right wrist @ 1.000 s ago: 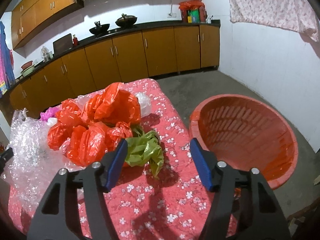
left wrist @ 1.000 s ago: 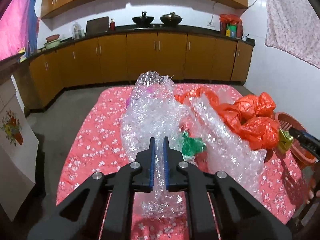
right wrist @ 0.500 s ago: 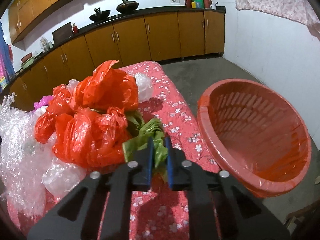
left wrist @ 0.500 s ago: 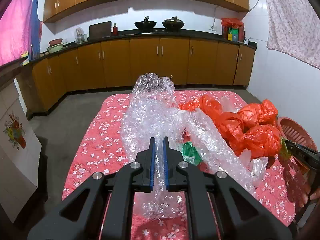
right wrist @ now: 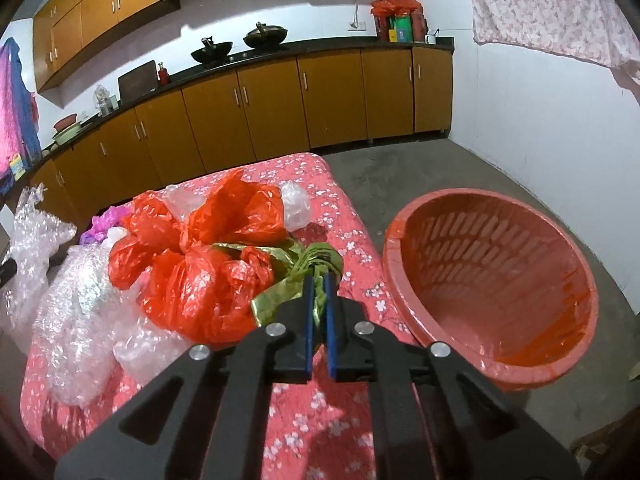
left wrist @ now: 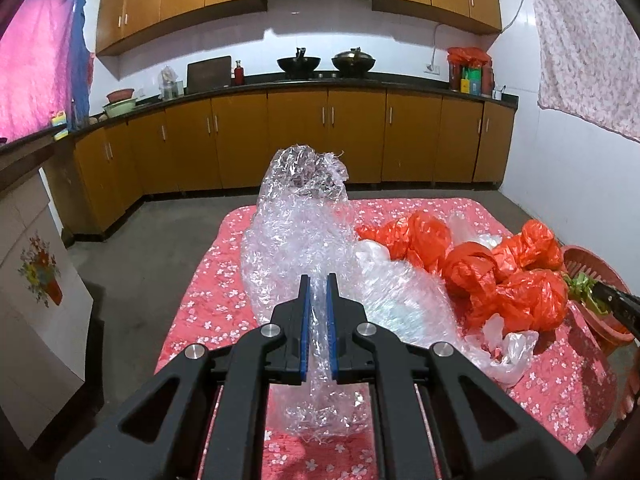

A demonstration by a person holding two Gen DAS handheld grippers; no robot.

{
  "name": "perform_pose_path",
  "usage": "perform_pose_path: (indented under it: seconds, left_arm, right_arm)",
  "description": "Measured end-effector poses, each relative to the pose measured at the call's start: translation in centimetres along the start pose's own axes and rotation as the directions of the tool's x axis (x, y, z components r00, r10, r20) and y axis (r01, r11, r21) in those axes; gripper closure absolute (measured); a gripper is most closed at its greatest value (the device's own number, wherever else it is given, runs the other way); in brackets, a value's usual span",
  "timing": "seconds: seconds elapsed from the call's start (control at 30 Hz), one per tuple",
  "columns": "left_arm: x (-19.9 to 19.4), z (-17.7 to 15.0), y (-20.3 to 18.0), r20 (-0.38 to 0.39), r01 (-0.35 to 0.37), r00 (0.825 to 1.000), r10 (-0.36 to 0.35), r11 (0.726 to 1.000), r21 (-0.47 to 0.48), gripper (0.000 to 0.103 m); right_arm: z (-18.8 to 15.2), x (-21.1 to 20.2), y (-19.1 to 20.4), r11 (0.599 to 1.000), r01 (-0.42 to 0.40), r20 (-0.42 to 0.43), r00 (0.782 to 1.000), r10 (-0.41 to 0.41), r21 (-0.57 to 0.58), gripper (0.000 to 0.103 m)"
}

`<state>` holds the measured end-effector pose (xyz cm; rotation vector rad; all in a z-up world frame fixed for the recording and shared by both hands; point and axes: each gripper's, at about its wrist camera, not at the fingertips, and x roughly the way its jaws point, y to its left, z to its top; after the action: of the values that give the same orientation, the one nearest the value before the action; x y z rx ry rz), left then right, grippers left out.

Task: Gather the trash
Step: 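Carry the bubble wrap and green bag over the orange basket and release both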

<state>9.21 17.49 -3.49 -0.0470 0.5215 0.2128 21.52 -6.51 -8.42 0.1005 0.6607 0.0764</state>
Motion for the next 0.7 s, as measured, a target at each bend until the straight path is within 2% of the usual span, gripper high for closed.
perform_pose_path:
  seconds: [0.3, 0.7]
  left_arm:
    - [-0.8, 0.8, -0.3, 0.032, 0.011, 0.999, -0.012, 1.0, 0.01, 0.096]
    - [-1.8, 1.6, -2.4, 0.06, 0.077, 0.995, -0.078, 0.997, 0.026, 0.096]
  right_arm:
    - [-0.1, -2.0, -0.6, 1.0, 0.004, 0.025, 1.0, -0.004, -0.005, 0.097]
    - [0.5, -4.1, -2.1, 0.999, 0.044, 0.07, 0.997, -0.045, 0.012, 0.097]
